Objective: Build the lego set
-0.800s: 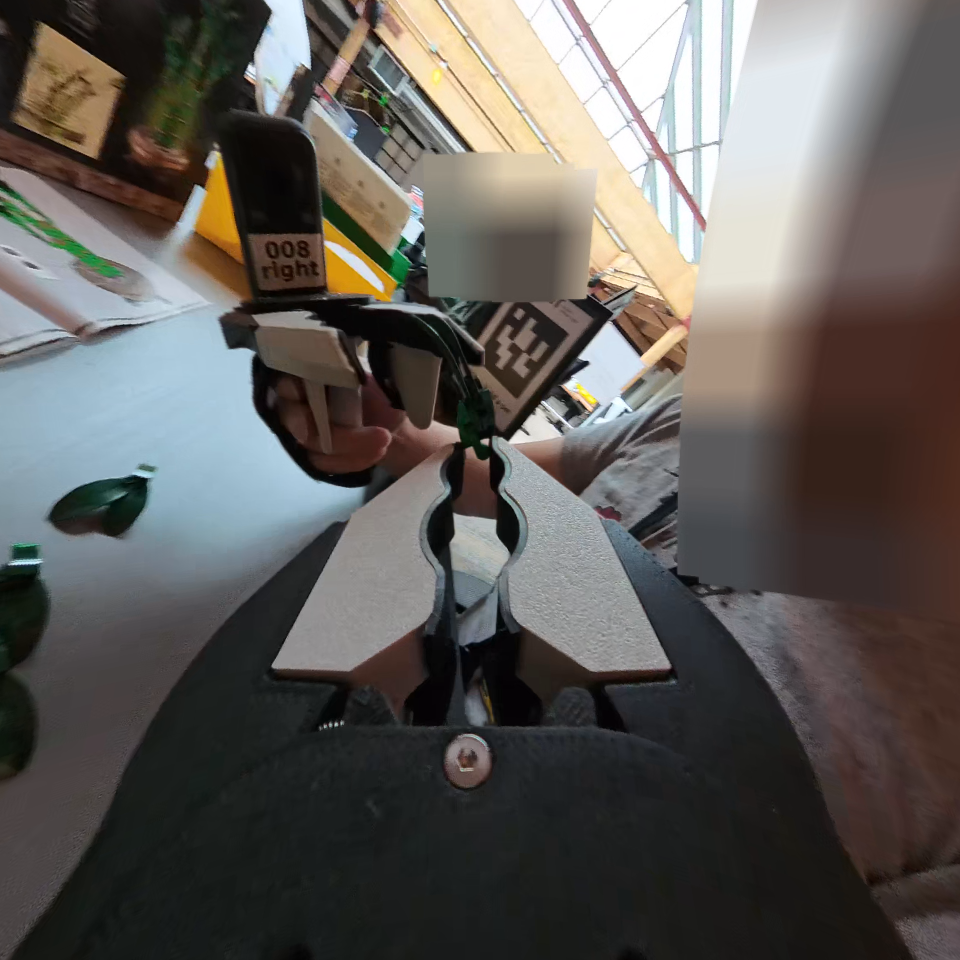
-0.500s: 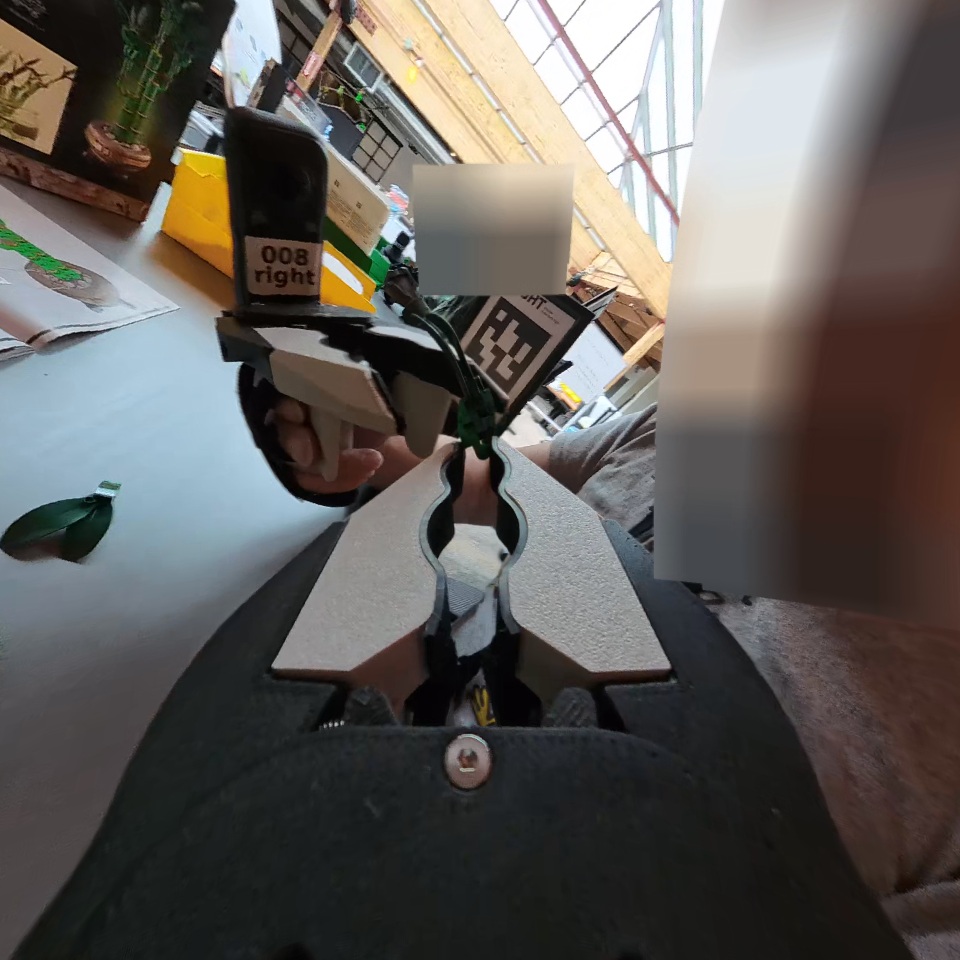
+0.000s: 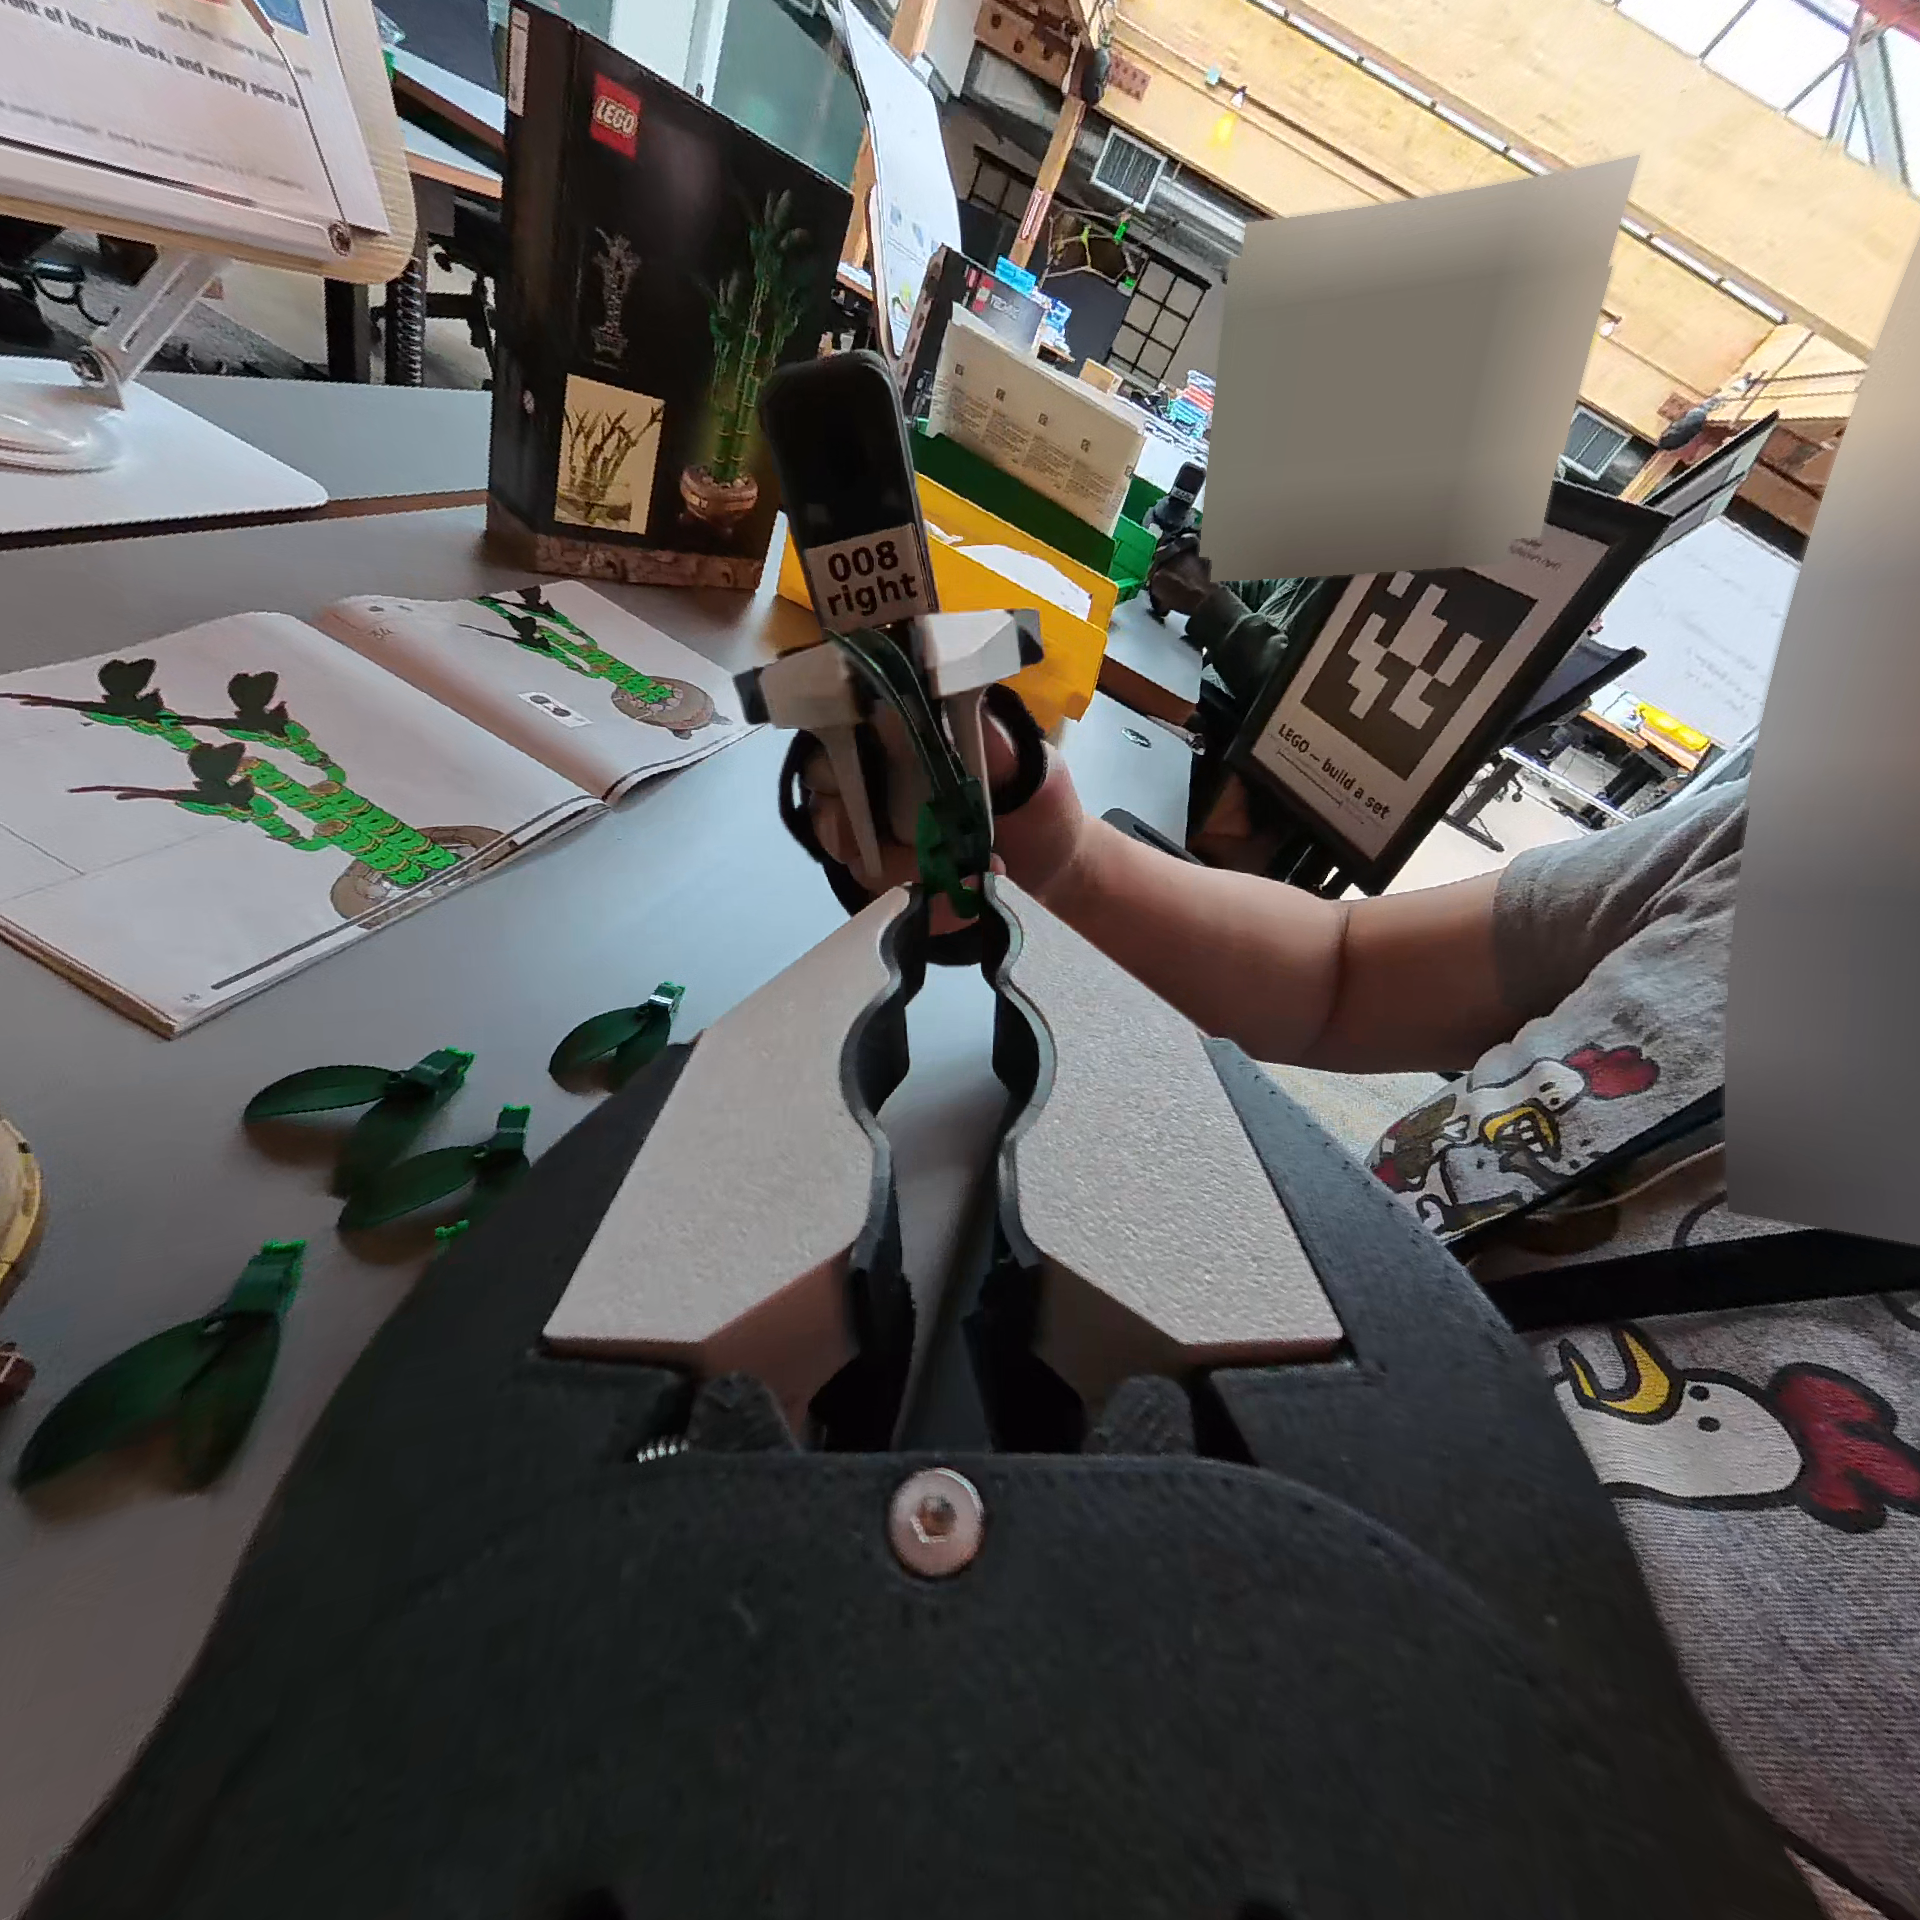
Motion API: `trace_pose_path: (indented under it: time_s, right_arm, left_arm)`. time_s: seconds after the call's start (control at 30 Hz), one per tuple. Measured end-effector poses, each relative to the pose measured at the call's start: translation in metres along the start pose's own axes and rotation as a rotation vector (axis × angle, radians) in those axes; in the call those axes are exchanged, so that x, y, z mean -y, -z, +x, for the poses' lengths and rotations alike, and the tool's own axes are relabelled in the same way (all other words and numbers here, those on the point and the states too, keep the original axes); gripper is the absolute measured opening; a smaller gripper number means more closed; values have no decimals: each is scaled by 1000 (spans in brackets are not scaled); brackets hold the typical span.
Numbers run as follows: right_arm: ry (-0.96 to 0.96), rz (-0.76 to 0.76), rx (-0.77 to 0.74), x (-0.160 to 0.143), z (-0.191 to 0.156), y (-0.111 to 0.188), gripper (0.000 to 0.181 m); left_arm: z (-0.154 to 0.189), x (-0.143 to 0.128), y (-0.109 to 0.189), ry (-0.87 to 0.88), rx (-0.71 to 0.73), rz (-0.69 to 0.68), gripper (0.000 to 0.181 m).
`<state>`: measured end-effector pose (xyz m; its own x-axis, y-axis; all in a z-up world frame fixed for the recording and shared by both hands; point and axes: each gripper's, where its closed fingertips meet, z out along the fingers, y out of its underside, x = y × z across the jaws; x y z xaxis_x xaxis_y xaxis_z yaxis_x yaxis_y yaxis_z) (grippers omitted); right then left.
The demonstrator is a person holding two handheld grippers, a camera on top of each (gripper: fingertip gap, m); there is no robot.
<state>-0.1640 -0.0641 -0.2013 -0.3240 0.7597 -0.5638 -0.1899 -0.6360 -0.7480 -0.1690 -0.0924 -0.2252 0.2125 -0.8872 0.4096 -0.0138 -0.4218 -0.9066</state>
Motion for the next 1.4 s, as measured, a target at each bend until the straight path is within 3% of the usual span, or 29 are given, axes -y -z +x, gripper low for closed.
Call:
trace_pose_path:
  time_s: [0.17,0.27,0.4,0.47,0.57,0.73,0.87,0.9,1.07,1.2,1.33,1.4]
  right_arm:
    - [-13,-5,19,-1,-2,0,6]
    - [-34,6,1,0,3,-1,28]
    - [-69,-28,-12,-8,5,-12,34]
    - [-42,-63,-53,-11,7,-19,38]
    - [35,-114,-275,-15,28,-24,41]
    - [128,-105,-434,-13,33,-36,30]
    - [143,-99,-500,-14,43,-41,19]
    - [140,-99,-507,-15,44,-42,9]
    - [177,-124,-552,-18,52,-40,7]
    - [224,-49,-622,2,61,-14,7]
    - [252,40,-614,19,64,10,7]
    - [260,54,-617,21,66,17,7]
  left_arm:
    - [-1,2,2,13,-6,25,7]
    - [-2,7,7,49,-31,75,7]
    - [-10,12,12,66,-5,135,7]
    - [-17,11,13,19,75,132,7]
    - [-32,12,18,-123,287,112,7]
    - [-51,13,25,-382,611,28,7]
    - [-57,13,28,-515,739,-31,7]
    - [-57,13,28,-542,756,-45,7]
    - [-63,9,32,-635,829,-79,9]
    - [-83,9,49,-605,815,-47,72]
    - [-126,15,77,-276,721,57,110]
    - [-142,14,82,-236,711,39,110]
